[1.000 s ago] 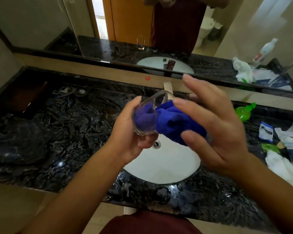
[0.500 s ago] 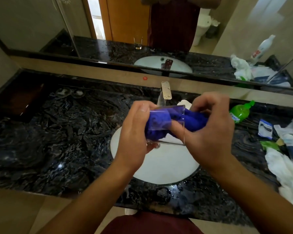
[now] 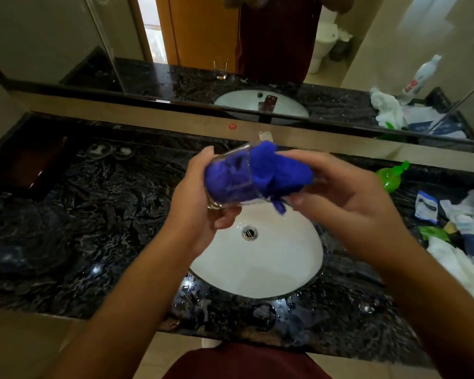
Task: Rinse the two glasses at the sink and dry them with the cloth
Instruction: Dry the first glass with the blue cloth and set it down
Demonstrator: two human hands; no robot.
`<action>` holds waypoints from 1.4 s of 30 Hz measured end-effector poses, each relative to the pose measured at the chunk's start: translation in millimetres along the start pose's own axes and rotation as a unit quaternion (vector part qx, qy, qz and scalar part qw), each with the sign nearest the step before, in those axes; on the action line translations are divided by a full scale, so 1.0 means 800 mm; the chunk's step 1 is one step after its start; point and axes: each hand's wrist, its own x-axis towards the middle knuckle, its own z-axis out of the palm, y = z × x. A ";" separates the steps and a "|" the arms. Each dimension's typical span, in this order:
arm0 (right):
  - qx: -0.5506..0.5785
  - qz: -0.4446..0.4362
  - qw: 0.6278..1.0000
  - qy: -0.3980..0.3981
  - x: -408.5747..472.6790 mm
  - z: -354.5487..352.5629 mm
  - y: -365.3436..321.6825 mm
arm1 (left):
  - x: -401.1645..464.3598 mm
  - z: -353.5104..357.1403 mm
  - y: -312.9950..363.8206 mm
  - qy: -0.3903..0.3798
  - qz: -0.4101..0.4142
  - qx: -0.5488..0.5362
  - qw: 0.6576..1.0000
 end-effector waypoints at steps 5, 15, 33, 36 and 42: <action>-0.322 -0.243 0.914 -0.035 0.013 -0.008 0.005 | 0.003 -0.012 0.002 -0.135 -0.100 0.007 0.986; -0.348 -0.170 0.920 0.052 0.021 0.014 -0.002 | -0.015 0.008 -0.010 -0.075 -0.072 -0.009 0.995; -0.126 -0.009 0.989 0.073 -0.011 -0.004 -0.015 | -0.019 0.011 -0.017 0.028 0.129 -0.001 0.991; -0.260 -0.145 0.954 0.039 -0.007 -0.017 -0.011 | -0.013 0.009 -0.010 -0.057 0.022 -0.046 0.997; -0.345 -0.257 0.902 -0.041 -0.001 -0.019 -0.005 | -0.018 0.014 -0.010 -0.153 -0.112 -0.024 0.982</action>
